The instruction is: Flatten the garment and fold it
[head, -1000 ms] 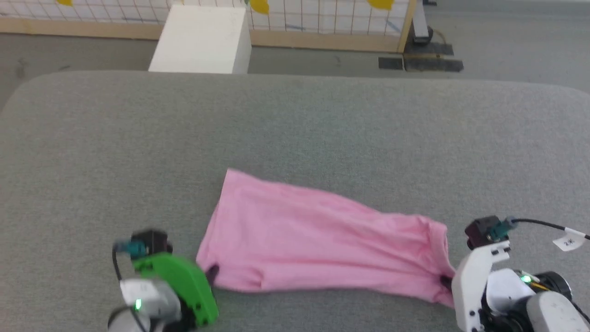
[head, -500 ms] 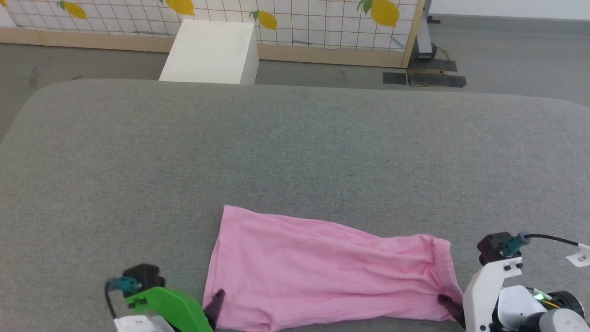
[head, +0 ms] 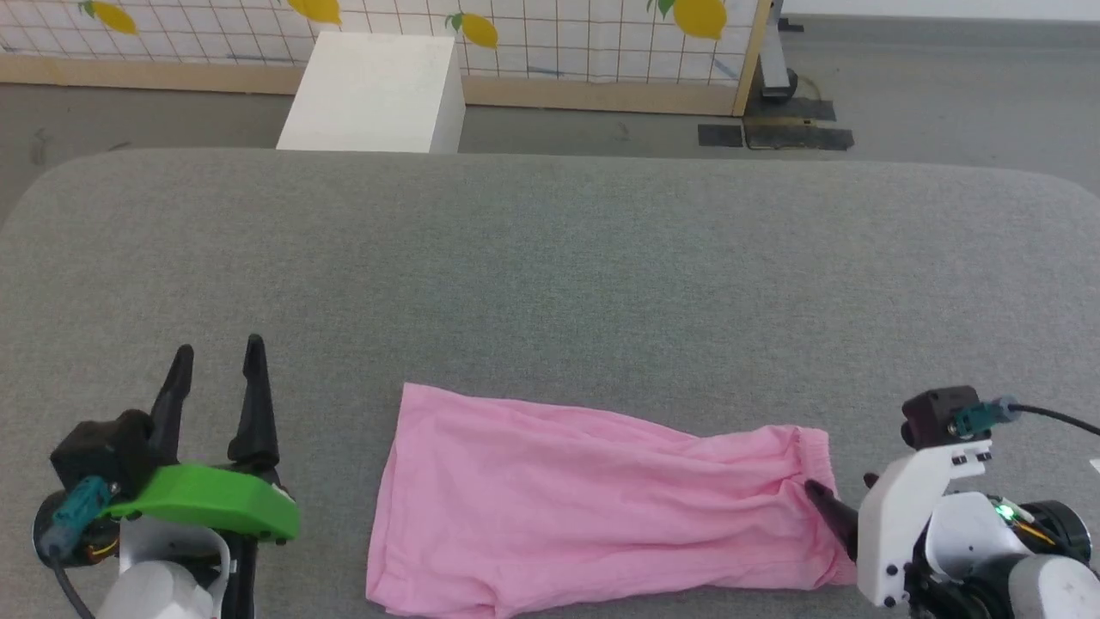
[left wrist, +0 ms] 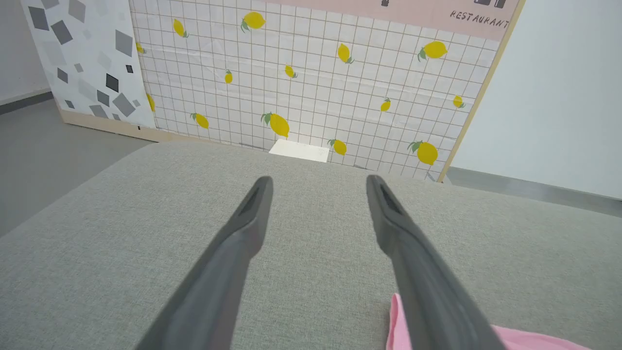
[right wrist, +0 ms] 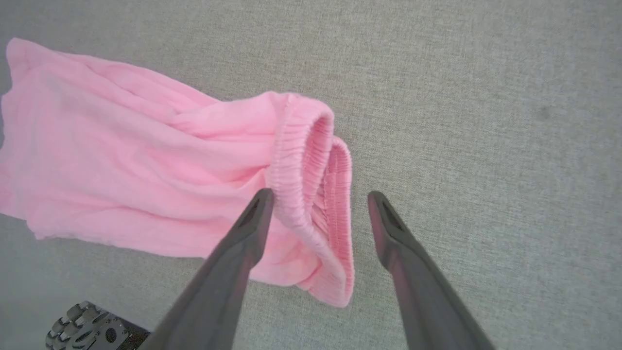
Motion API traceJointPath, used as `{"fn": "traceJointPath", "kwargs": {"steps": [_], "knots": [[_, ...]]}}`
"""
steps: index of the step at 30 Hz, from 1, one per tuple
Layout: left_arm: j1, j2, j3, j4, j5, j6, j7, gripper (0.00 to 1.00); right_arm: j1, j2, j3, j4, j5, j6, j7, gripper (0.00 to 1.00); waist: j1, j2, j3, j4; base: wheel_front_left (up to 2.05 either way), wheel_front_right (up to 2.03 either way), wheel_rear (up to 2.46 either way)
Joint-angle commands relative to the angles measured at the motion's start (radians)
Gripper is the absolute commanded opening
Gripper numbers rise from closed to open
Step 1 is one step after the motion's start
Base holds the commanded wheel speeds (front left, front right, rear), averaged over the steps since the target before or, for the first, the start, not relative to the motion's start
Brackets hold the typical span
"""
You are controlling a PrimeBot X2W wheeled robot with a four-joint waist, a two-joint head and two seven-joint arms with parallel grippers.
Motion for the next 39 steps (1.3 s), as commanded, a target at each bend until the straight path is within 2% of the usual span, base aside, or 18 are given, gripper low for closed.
{"fn": "traceJointPath", "kwargs": {"steps": [1,5,15,16,17,18,24,34,38,39], "knots": [[-0.015,-0.003,-0.003,0.025,0.026,-0.012,-0.058,1.00,-0.031,0.010,-0.001,0.013,-0.018,-0.001,-0.002,1.00,0.0000,0.0066,0.008,0.000,0.00,0.00,0.00],[-0.029,-0.034,0.005,0.065,0.061,-0.023,-0.122,1.00,-0.080,0.027,-0.006,0.090,-0.074,-0.001,-0.011,1.00,0.0000,0.0066,0.024,0.007,0.00,0.00,0.00],[-0.028,-0.084,0.043,0.088,0.117,-0.062,-0.132,1.00,-0.140,0.044,0.015,0.286,-0.126,-0.001,0.012,1.00,0.0000,0.0066,0.053,0.031,0.00,0.00,0.00],[-0.028,-0.084,0.043,0.093,0.124,-0.066,-0.132,1.00,-0.143,0.044,0.018,0.296,-0.123,-0.001,0.014,0.47,0.0000,0.0066,0.055,0.032,0.00,0.00,0.00],[-0.029,-0.085,0.044,0.095,0.132,-0.071,-0.132,1.00,-0.148,0.044,0.019,0.304,-0.119,-0.001,0.009,0.19,0.0000,0.0066,0.056,0.033,0.00,0.00,0.00],[-0.030,-0.088,0.046,0.097,0.136,-0.075,-0.132,1.00,-0.151,0.044,0.019,0.311,-0.116,-0.001,0.006,0.00,0.0000,0.0066,0.055,0.033,0.00,0.00,0.00],[-0.032,-0.096,0.060,0.115,0.164,-0.097,-0.132,1.00,-0.180,0.013,-0.008,0.327,-0.089,-0.001,-0.016,0.00,0.0000,0.0066,0.048,0.024,0.00,0.00,0.00],[-0.040,-0.103,0.068,0.144,0.193,-0.119,-0.132,1.00,-0.206,-0.132,-0.189,0.366,-0.137,-0.001,0.015,0.00,0.0000,0.0066,0.041,0.018,0.00,0.00,0.00],[-0.035,-0.108,0.071,0.150,0.196,-0.122,-0.132,1.00,-0.212,-0.160,-0.192,0.362,-0.166,-0.001,0.041,0.00,0.0000,0.0066,0.036,0.013,0.00,0.00,0.00],[-0.030,-0.110,0.072,0.155,0.195,-0.124,-0.132,1.00,-0.216,-0.170,-0.168,0.345,-0.159,-0.001,0.077,0.00,0.0000,0.0066,0.032,0.010,0.00,0.00,0.00]]}}
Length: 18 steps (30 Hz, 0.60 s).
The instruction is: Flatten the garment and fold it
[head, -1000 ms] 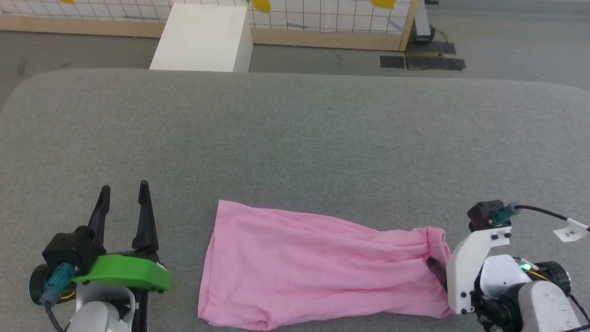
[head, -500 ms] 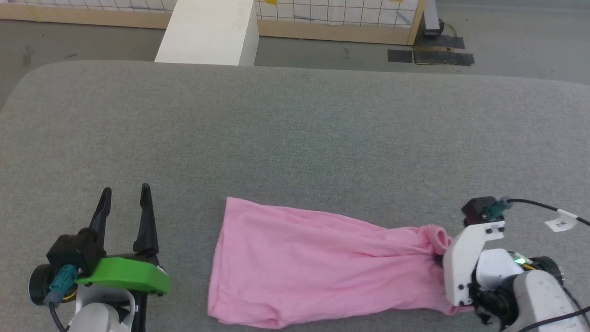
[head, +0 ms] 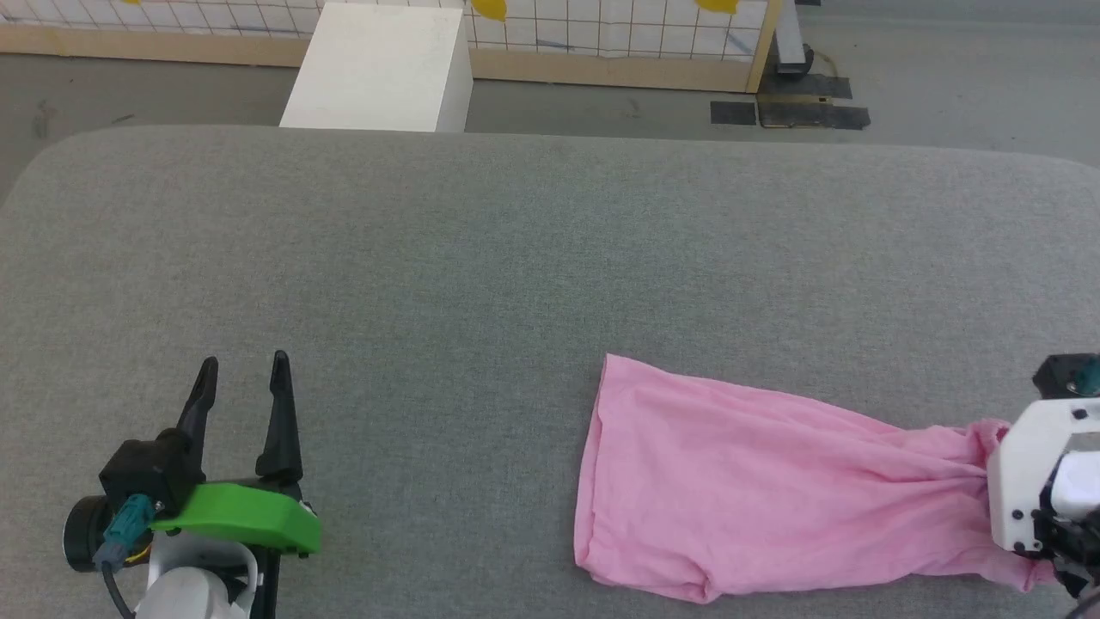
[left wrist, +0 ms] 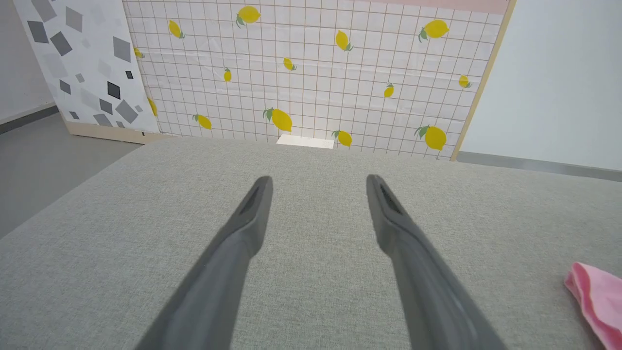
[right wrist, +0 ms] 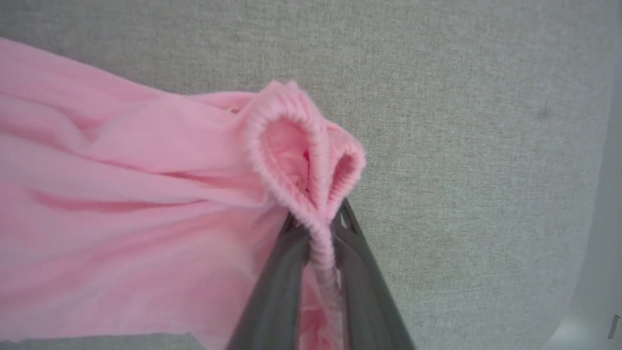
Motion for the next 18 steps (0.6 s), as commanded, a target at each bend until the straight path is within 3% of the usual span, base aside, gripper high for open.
{"fn": "traceJointPath", "kwargs": {"steps": [1,10,14,18], "knots": [[-0.005,-0.002,0.004,0.003,0.015,-0.006,-0.005,1.00,-0.020,-0.007,0.018,-0.021,0.007,-0.002,0.031,0.00,0.0000,0.0066,-0.004,-0.002,0.00,0.00,0.00],[0.005,-0.016,0.004,0.004,0.013,-0.009,-0.005,1.00,0.004,0.026,0.143,-0.293,0.219,-0.002,0.288,0.00,0.0000,0.0066,-0.024,0.004,0.00,0.00,0.00],[0.011,-0.023,0.002,0.004,0.011,-0.010,-0.005,1.00,0.010,0.081,0.209,-0.349,0.272,-0.002,0.315,0.00,0.0000,0.0066,-0.027,0.012,0.00,0.00,0.00],[0.016,-0.026,0.001,0.005,0.008,-0.013,-0.005,1.00,-0.009,0.136,0.292,-0.339,0.279,-0.002,0.275,0.00,0.0000,0.0066,-0.024,0.025,0.00,0.00,0.00]]}}
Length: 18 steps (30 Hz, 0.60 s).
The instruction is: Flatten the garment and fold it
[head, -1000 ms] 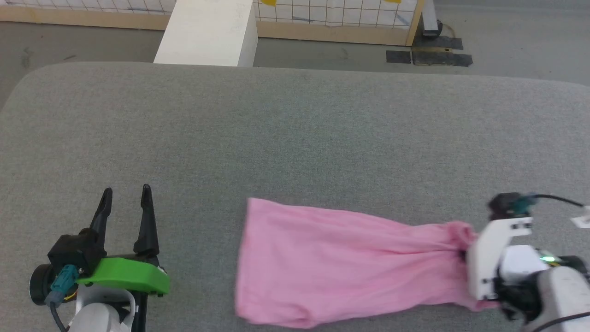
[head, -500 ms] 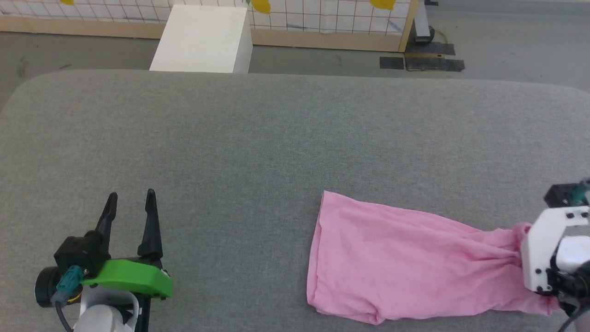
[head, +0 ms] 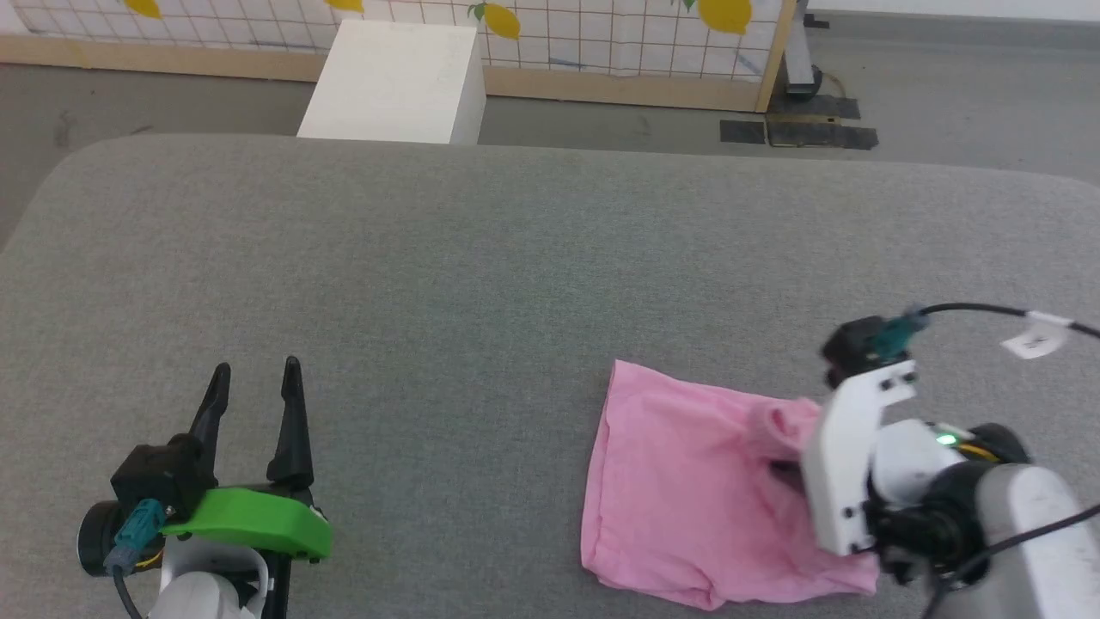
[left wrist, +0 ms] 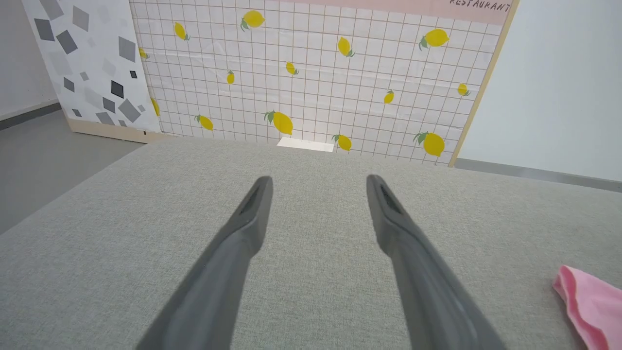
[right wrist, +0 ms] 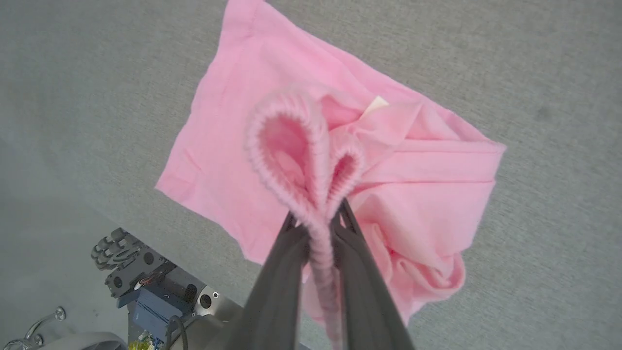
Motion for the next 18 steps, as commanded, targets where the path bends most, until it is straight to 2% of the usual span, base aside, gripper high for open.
{"fn": "traceJointPath", "kwargs": {"steps": [1,8,12,18], "knots": [[0.009,-0.006,0.000,0.002,0.007,-0.006,-0.005,1.00,-0.014,0.020,0.023,0.014,0.005,-0.001,-0.024,0.00,0.0000,0.0066,0.003,0.010,0.00,0.00,0.00],[0.004,-0.015,-0.006,0.012,0.000,-0.009,-0.005,1.00,-0.088,0.086,0.118,0.155,-0.027,-0.001,-0.180,0.00,0.0000,0.0066,0.019,0.043,0.00,0.00,0.00],[-0.002,-0.021,-0.009,0.023,-0.006,-0.012,-0.005,1.00,-0.124,0.095,0.151,0.271,-0.064,-0.001,-0.249,0.00,0.0000,0.0066,0.027,0.056,0.00,0.00,0.00],[-0.009,-0.025,-0.009,0.038,-0.012,-0.017,-0.005,1.00,-0.162,0.097,0.214,0.420,-0.029,-0.001,-0.332,0.00,0.0000,0.0066,0.037,0.064,0.00,0.00,0.00]]}}
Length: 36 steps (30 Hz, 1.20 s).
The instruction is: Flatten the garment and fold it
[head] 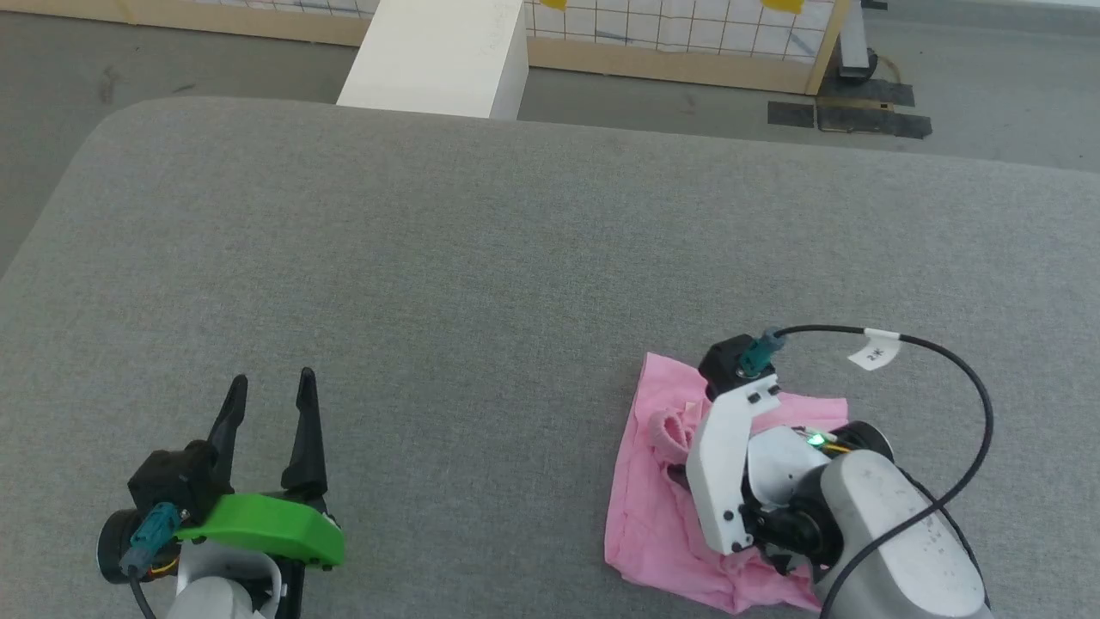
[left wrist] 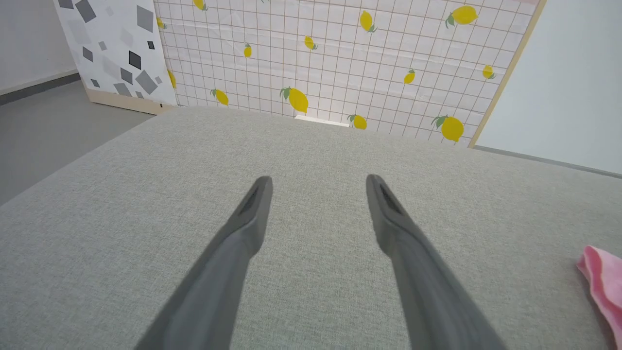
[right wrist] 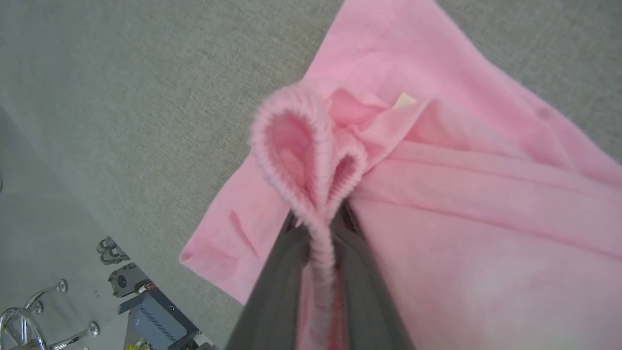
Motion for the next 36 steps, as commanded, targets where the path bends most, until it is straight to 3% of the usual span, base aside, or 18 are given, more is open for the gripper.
{"fn": "traceJointPath", "kwargs": {"steps": [1,2,3,10,14,20,27,36], "knots": [[-0.010,-0.005,-0.002,0.005,-0.005,-0.008,-0.005,1.00,-0.026,0.001,0.016,0.023,-0.003,-0.001,-0.021,0.13,0.0000,0.0066,0.001,0.001,0.00,0.00,0.00],[-0.010,-0.005,-0.002,0.007,-0.005,-0.009,-0.005,1.00,-0.033,0.001,0.027,0.033,0.004,-0.001,-0.027,0.63,0.0000,0.0066,0.000,0.000,0.00,0.00,0.00],[-0.011,-0.006,-0.001,0.010,-0.005,-0.009,-0.005,1.00,-0.043,0.001,0.045,0.038,0.009,-0.001,-0.036,1.00,0.0000,0.0066,-0.002,-0.002,0.00,0.00,0.00],[-0.004,-0.002,0.001,0.025,-0.006,-0.012,-0.005,1.00,-0.104,0.001,0.150,-0.025,0.026,-0.001,-0.053,1.00,0.0000,0.0066,-0.033,-0.028,0.00,0.00,0.00],[0.005,0.002,0.001,0.024,-0.005,-0.011,-0.005,1.00,-0.118,0.001,0.145,-0.091,0.024,-0.001,-0.073,1.00,0.0000,0.0066,-0.051,-0.045,0.00,0.00,0.00],[0.011,0.009,-0.002,0.015,-0.001,-0.008,-0.005,1.00,-0.051,-0.017,-0.006,-0.211,-0.068,-0.001,-0.090,1.00,0.0000,0.0066,-0.065,-0.063,0.00,0.00,0.00],[0.023,0.011,-0.006,0.002,-0.003,-0.006,-0.005,1.00,0.164,-0.031,-0.184,-0.312,-0.197,-0.001,-0.021,1.00,0.0000,0.0066,-0.061,-0.080,0.00,0.00,0.00],[0.006,0.012,-0.018,0.007,-0.009,-0.011,-0.004,1.00,0.239,-0.001,-0.219,-0.233,-0.263,-0.001,-0.039,1.00,0.0000,0.0066,-0.026,-0.069,0.00,0.00,0.00]]}}
